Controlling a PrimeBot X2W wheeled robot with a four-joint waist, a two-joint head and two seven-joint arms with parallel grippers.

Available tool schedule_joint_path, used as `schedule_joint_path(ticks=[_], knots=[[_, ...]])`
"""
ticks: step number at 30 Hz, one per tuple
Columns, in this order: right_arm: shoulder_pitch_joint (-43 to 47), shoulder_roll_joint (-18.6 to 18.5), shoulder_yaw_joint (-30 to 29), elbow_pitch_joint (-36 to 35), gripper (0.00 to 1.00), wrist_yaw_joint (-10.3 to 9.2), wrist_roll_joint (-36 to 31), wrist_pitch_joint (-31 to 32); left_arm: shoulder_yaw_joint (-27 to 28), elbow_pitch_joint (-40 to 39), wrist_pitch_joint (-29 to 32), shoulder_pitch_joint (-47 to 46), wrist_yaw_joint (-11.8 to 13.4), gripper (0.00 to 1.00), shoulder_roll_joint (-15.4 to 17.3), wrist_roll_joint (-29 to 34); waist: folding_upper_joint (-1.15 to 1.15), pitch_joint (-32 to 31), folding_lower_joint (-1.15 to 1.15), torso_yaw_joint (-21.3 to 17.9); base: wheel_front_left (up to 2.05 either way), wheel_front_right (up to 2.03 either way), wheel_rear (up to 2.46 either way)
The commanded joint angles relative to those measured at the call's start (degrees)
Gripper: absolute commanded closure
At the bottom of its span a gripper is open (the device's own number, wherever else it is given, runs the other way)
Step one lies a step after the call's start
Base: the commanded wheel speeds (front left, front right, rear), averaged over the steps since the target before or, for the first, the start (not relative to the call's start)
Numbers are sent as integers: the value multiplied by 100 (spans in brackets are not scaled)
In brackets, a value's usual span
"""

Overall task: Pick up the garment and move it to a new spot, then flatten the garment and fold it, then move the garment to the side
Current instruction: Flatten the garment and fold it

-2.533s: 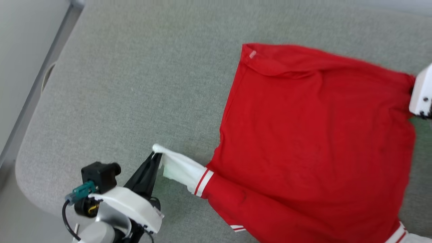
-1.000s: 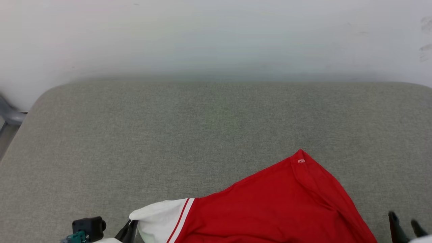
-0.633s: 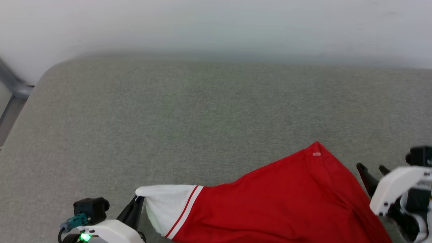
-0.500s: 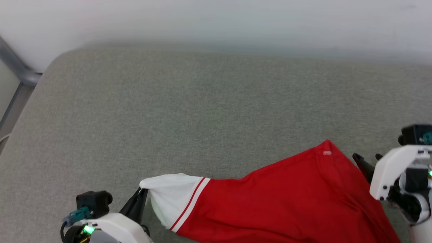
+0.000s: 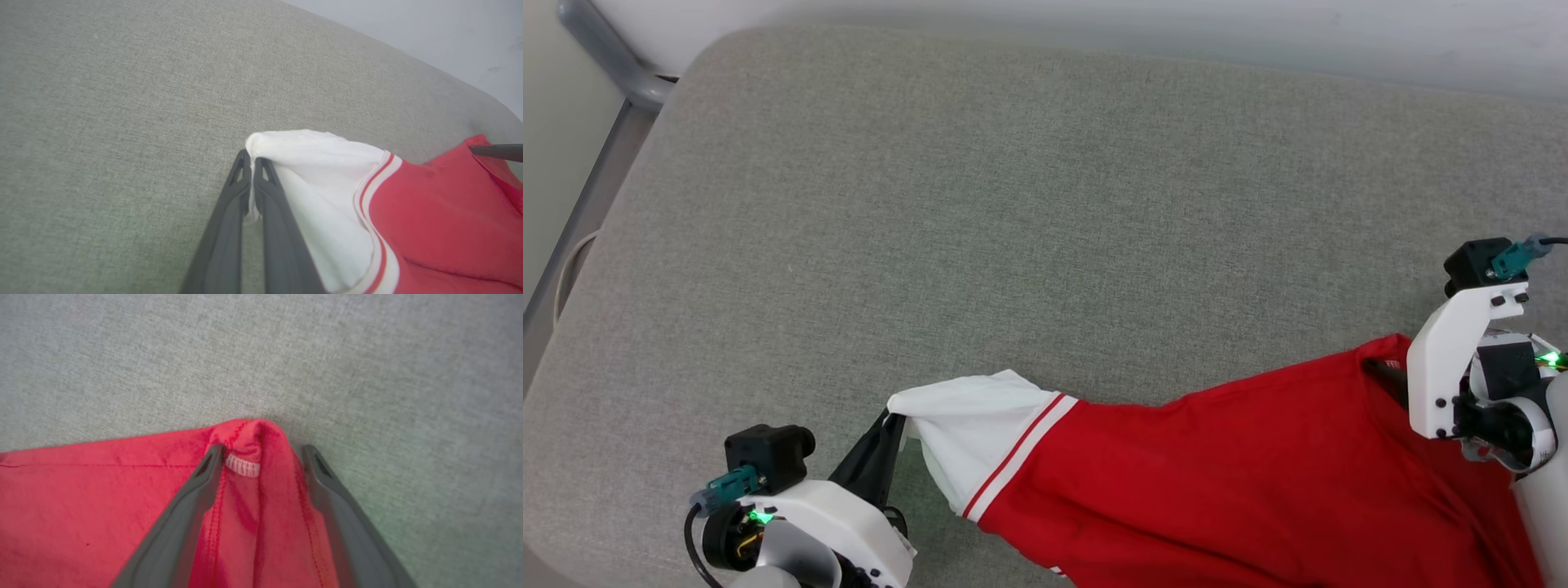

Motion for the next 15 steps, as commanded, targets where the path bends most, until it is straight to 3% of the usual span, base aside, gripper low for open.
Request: schedule_joint_path(ticks=[1,2,3,4,9,15], knots=[[226,122,161,355,0,-2,139,239,11,47,-42,-83,-19,100,-24,15,0,10,0,14,0,0,0],[269,146,184,439,43,-1,159,278,12,63,-52,-75,-27,100,-27,8,0,11,0,13,0,0,0],[302,155,225,504,67,-1,194,331,8,80,-60,-74,-36,100,-34,4,0,11,0,14,0,0,0],[320,193,231,562,100,-1,264,362,9,94,-69,-72,-42,100,-37,-2,0,10,0,12,0,0,0],[207,174,298,605,100,-2,341,301,33,146,-79,-36,-45,100,-32,-50,0,-23,0,-24,0,0,0],[-129,63,275,384,100,-5,372,-224,96,215,-127,90,1,100,36,-93,0,-217,0,-143,0,0,0]])
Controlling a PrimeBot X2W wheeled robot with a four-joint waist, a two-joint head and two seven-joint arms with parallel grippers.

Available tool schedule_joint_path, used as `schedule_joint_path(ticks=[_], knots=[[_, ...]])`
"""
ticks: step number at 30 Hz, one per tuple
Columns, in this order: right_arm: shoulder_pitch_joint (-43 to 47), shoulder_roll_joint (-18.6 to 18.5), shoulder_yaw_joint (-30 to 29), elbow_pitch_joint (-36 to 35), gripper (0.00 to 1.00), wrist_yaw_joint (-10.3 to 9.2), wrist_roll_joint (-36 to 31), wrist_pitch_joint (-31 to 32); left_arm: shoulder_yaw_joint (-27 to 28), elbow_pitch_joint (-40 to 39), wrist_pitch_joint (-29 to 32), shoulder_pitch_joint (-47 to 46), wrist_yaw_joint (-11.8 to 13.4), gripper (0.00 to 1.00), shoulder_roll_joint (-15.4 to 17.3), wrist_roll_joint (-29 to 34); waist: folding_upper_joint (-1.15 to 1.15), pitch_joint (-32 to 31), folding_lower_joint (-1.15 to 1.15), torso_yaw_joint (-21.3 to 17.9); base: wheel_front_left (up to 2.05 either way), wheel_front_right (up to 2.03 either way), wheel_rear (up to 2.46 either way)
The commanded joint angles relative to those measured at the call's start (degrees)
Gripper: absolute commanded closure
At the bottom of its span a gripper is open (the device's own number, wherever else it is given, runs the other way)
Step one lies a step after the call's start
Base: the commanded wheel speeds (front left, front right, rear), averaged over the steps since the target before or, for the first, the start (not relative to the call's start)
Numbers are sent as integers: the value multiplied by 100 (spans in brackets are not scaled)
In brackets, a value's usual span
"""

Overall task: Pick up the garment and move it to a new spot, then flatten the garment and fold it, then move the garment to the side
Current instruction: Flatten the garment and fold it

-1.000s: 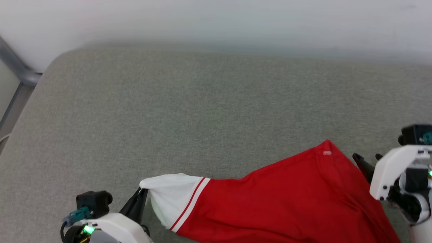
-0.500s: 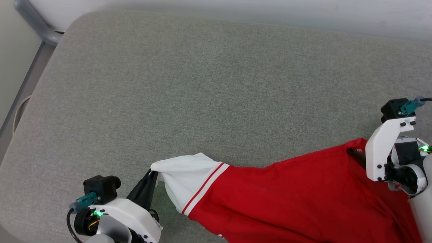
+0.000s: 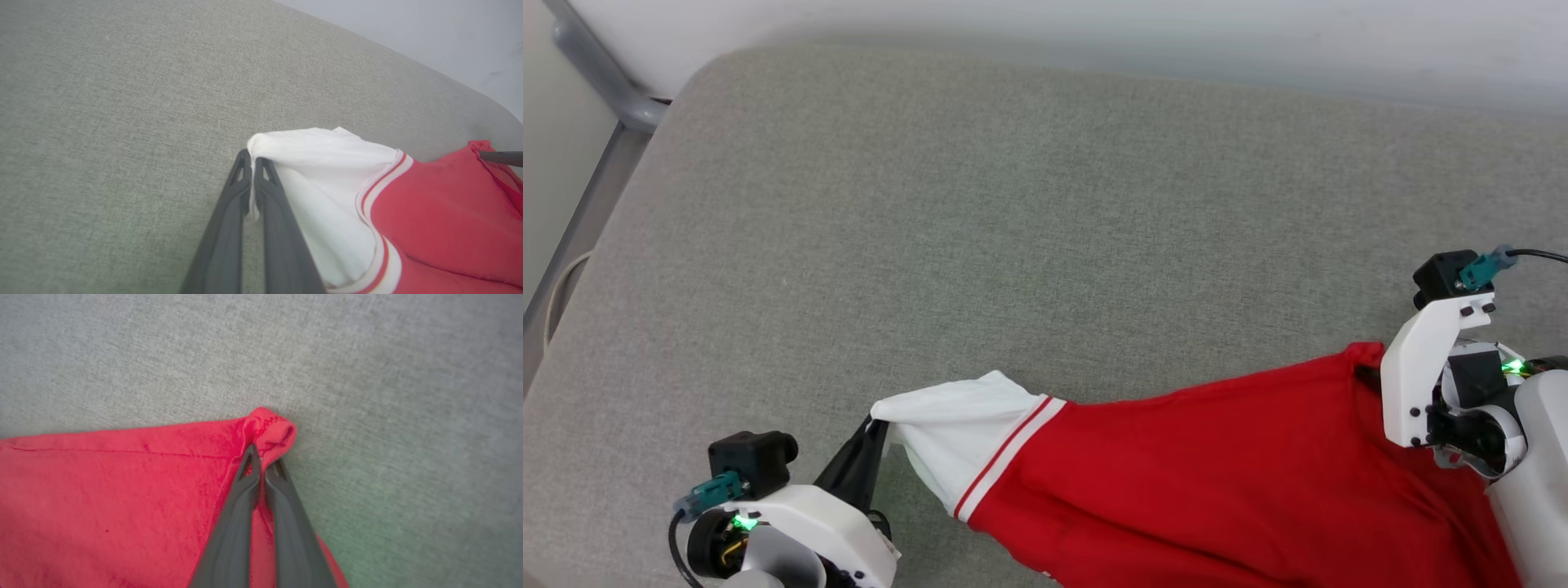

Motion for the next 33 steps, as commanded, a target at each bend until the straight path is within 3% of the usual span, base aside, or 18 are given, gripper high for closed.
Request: schedule_joint_path(ticks=[1,12,21,33], knots=[[-18,7,12,55,100,-9,-22,-61,40,-1,-14,34,21,100,42,-17,0,-90,0,-67,0,0,0],[-605,53,-229,-150,100,-9,-396,-903,373,239,218,-732,-89,100,588,78,0,-443,0,-536,0,0,0],[-1673,354,-623,118,100,-10,-960,-1478,593,1019,407,-2792,-355,100,576,305,0,-185,0,-863,0,0,0],[-4157,768,-1151,547,100,-12,-1612,-2128,669,2748,345,-5942,-755,100,618,940,0,769,0,-1169,0,0,0]])
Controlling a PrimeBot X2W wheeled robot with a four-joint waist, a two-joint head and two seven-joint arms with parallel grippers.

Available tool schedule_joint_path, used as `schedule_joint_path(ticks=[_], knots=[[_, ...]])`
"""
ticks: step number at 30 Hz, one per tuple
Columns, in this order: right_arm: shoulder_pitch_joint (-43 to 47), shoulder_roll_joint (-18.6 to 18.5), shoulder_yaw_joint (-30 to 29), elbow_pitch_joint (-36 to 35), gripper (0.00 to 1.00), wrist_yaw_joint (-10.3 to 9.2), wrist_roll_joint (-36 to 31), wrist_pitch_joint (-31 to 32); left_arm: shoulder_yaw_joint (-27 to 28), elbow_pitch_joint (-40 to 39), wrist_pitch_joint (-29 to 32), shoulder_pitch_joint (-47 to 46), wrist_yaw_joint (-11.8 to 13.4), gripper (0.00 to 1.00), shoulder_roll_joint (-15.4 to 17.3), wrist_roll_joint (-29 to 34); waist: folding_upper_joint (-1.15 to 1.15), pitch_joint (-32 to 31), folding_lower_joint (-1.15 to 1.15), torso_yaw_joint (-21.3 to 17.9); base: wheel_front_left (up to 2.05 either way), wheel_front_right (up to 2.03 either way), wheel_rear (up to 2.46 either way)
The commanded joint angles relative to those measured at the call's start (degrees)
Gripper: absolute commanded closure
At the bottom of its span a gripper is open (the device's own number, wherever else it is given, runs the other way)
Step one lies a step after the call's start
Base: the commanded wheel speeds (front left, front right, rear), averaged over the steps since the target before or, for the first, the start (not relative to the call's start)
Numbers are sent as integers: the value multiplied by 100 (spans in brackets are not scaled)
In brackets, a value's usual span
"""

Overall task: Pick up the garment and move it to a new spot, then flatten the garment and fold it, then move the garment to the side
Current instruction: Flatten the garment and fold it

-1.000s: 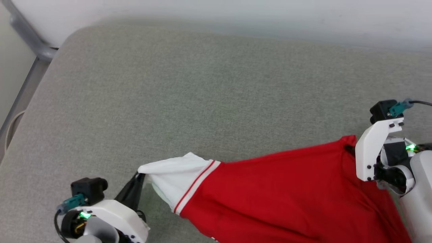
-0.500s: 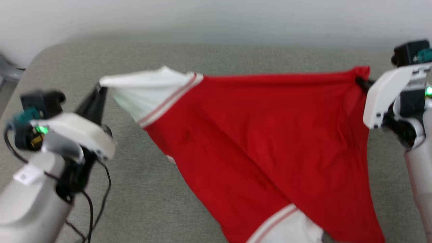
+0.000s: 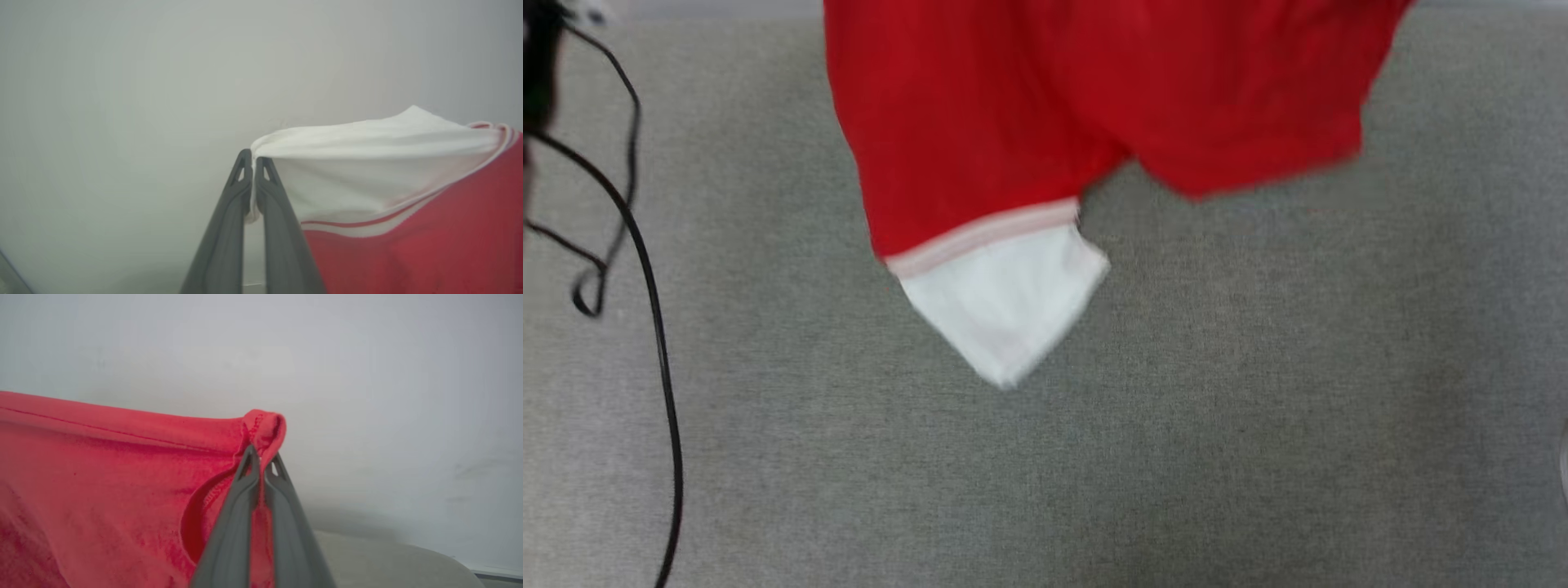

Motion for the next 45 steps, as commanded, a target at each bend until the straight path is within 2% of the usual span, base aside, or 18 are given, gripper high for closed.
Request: schedule_joint_path(ticks=[1,7,12,17,23,28,29,31,34,35,40,41,45], knots=[[-220,2,-75,67,100,-15,-95,-103,9,185,-43,-285,-32,100,106,106,0,288,-1,-88,0,0,0],[-1364,15,-136,477,100,-16,-321,-425,-102,867,-138,-1678,-322,100,149,464,0,717,-1,-107,0,0,0],[-2045,28,-44,880,100,-16,-437,-540,-81,1373,-177,-2438,-518,100,36,456,0,1032,-1,-82,0,0,0],[-2300,34,99,1264,100,-15,-344,-657,-85,1837,-146,-2664,-714,100,-86,316,0,1283,-1,-42,0,0,0],[-2098,139,284,1741,100,-15,-204,-795,-54,2379,-35,-2400,-907,100,-264,1,0,1491,-1,-51,0,0,0],[-1666,181,516,1998,100,-15,-39,-968,11,2688,-71,-1864,-1021,100,-447,-457,0,1468,-1,-5,0,0,0],[-1148,219,712,2107,100,-15,131,-1132,-10,2698,-198,-1235,-1038,100,-520,-728,0,1271,-1,-15,0,0,0],[-759,234,872,2126,100,-15,245,-1240,-66,2577,-263,-756,-1037,100,-529,-949,0,1114,-1,-17,0,0,0],[-152,178,1067,2092,100,-15,413,-1385,-116,2341,-388,43,-1039,100,-475,-1250,0,826,-1,-15,0,0,0],[-152,178,1067,2092,100,-15,413,-1385,-116,2341,-388,43,-1039,100,-475,-1250,0,826,-1,-15,0,0,0],[1030,43,1277,1919,100,-15,810,-1662,-240,1951,-607,1389,-1037,100,-405,-1556,0,310,-1,-6,0,0,0],[1484,-54,1336,1800,100,-15,969,-1747,-265,1811,-693,1887,-1036,100,-376,-1618,0,118,-1,15,0,0,0],[2197,-162,1377,1629,100,-16,1157,-1846,-262,1625,-780,2624,-995,100,-331,-1687,0,-197,-1,30,0,0,0]])
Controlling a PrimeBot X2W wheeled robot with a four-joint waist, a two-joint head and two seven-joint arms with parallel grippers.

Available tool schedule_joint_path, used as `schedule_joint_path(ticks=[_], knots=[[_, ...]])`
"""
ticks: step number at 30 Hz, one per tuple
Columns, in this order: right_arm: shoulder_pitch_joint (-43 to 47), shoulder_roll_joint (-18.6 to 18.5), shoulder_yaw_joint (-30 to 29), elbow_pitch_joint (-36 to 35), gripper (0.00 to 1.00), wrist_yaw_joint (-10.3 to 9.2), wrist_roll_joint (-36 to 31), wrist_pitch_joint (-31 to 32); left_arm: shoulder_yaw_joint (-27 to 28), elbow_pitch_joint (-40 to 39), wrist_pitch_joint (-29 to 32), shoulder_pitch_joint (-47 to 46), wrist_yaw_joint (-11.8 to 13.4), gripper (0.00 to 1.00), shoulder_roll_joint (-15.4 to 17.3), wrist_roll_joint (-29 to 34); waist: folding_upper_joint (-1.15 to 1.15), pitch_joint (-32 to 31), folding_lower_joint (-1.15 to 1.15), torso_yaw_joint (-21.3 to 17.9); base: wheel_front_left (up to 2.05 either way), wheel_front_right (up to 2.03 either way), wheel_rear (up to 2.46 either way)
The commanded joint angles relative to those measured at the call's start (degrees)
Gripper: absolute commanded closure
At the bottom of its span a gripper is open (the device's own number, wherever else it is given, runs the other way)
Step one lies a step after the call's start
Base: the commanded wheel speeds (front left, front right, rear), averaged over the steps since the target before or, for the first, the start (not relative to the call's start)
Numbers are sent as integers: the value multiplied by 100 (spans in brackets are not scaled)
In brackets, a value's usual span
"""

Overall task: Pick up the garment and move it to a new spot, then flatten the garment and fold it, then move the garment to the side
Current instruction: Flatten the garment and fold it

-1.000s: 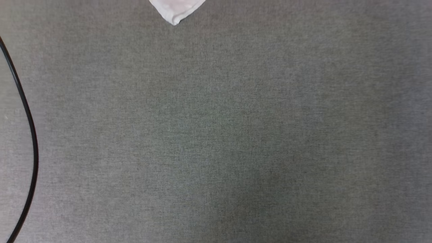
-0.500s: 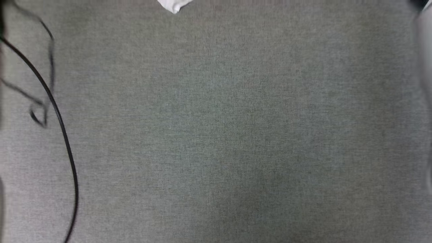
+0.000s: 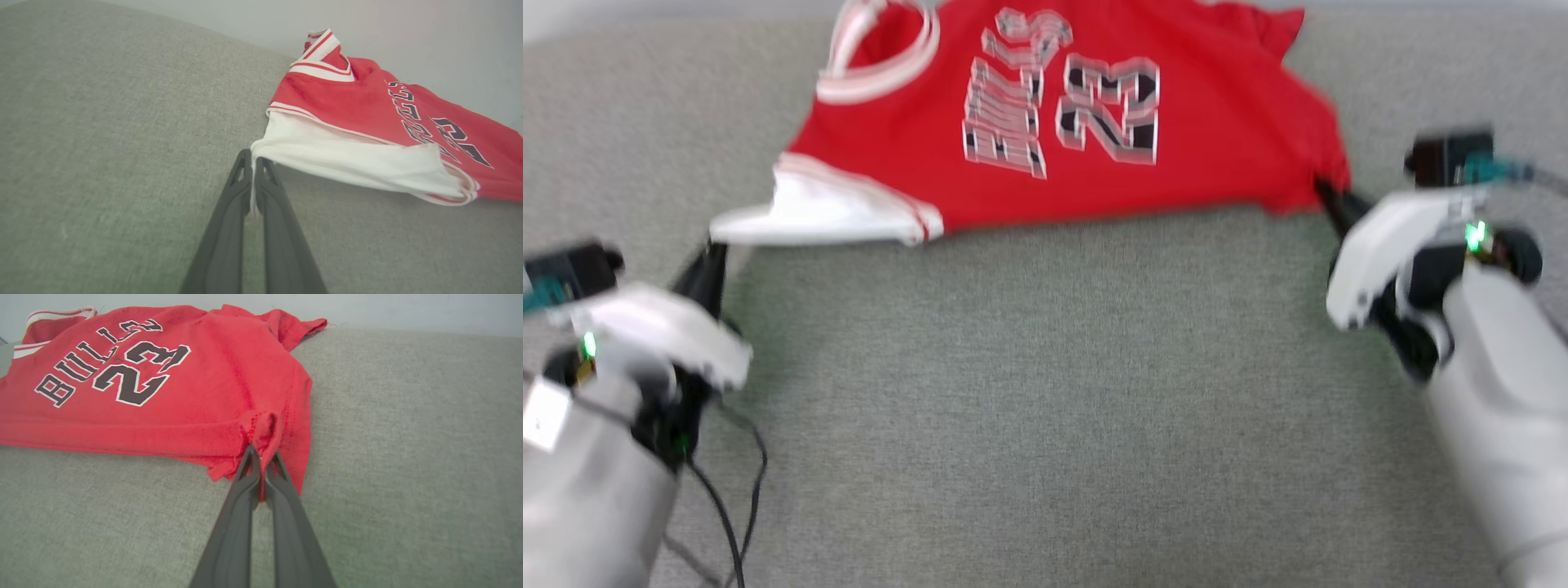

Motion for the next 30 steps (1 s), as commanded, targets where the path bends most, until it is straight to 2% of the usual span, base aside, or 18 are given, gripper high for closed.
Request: schedule_joint_path(ticks=[1,7,15,24,30], knots=[[212,-160,-32,-32,100,-18,43,-23,63,-11,-51,221,83,100,127,-64,0,-313,1,24,0,0,0],[1445,-383,-176,-527,100,-25,321,-126,68,-733,-107,1455,464,100,277,-157,0,-818,1,94,0,0,0],[2967,-451,-619,-1417,100,-40,333,143,28,-2238,101,3066,1334,100,589,-287,0,-1474,1,121,0,0,0],[4833,-260,-1319,-2916,100,-40,23,771,59,-3772,270,4623,2333,100,881,-518,0,-2010,1,301,0,0,0],[5920,77,-1827,-3995,100,-41,-246,1297,152,-4459,238,5305,2751,100,1001,-645,0,-2102,1,464,0,0,0]])
